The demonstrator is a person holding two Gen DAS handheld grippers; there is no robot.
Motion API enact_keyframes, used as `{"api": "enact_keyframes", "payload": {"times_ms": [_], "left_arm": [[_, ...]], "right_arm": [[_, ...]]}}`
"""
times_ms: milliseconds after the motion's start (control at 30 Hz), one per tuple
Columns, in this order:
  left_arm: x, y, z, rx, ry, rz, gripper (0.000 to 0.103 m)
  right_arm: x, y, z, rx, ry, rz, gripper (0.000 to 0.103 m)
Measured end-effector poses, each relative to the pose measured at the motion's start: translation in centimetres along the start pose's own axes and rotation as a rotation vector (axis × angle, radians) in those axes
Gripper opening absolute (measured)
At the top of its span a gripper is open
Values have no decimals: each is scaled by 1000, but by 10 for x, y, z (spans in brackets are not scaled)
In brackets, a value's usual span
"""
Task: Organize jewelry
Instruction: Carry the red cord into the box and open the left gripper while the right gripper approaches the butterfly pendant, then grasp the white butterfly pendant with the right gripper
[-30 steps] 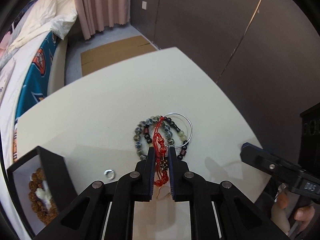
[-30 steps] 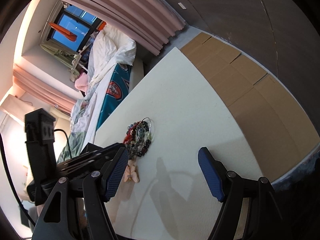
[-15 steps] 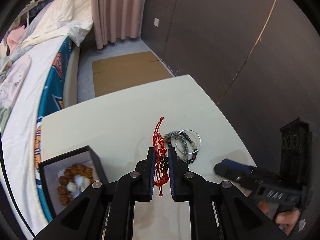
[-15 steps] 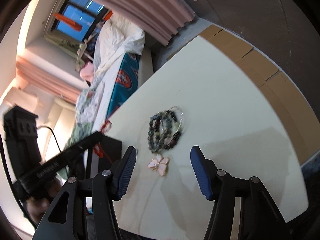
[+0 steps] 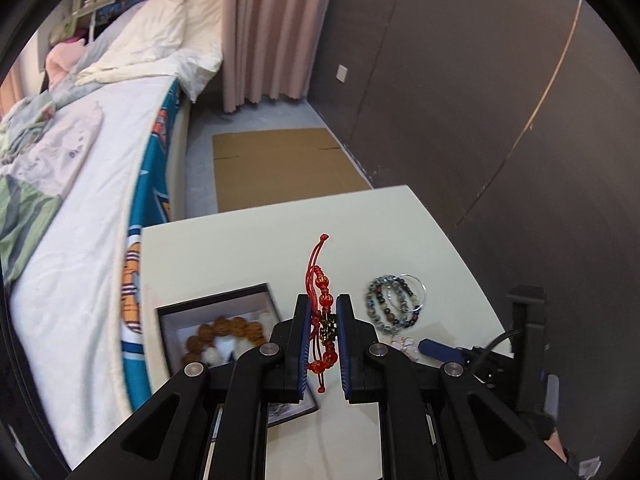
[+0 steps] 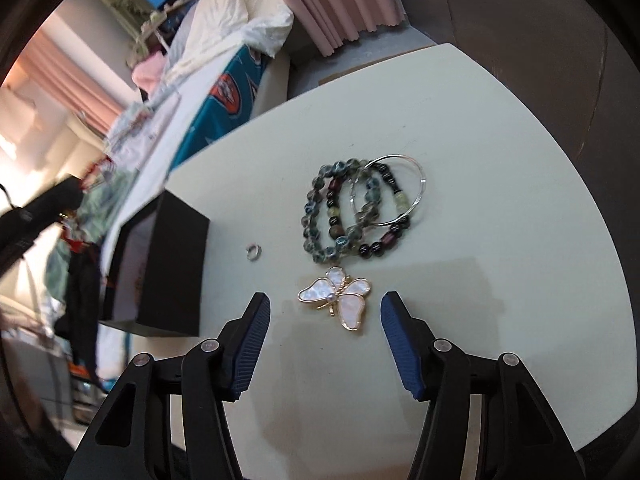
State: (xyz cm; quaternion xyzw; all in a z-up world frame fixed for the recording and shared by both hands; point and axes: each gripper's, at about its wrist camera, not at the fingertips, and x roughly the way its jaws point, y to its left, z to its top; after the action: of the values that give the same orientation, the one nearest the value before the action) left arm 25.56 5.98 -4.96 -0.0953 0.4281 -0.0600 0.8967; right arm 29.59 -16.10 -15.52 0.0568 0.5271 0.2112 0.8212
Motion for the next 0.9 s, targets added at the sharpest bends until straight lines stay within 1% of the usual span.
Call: {"api": "enact_keyframes", "payload": {"times_ms": [233,300,333,433,533,600,667,700,733,900], "left_arm": [[-18,30,-10,-51,-16,15,13],[-19,38,-13,-67,-16,22,13],[-19,42,-14,-77,-15,24,13],[-14,53,-16,-117,-11,20,14],[-9,63,-18,-153,24,13,15],[-9,68,-21,-174,36,2,27],[-13,71,-22,-183,22,-1,58],[-18,74,-24,-188,1,0,64],[-21,75,-25,-190,-13,-3,68],[-33,88,-26,-217,-31,-10,68]], "right_arm": [[7,28,2,-101,4,-201,58],[8,33,-1,-136,-3,-283,46],[7,34,0,-143,-1,-293,42],[1,29,-1,-133,4,-272,41],[-10,25,0,-96,-2,-208,40],[-22,23,1,-81,-19,-185,40],[-30,28,2,-76,-32,-155,40],[-36,30,2,-71,-40,-130,40],[-38,34,2,-69,-43,-117,40],[-51,61,13,-89,-68,-13,40]]}}
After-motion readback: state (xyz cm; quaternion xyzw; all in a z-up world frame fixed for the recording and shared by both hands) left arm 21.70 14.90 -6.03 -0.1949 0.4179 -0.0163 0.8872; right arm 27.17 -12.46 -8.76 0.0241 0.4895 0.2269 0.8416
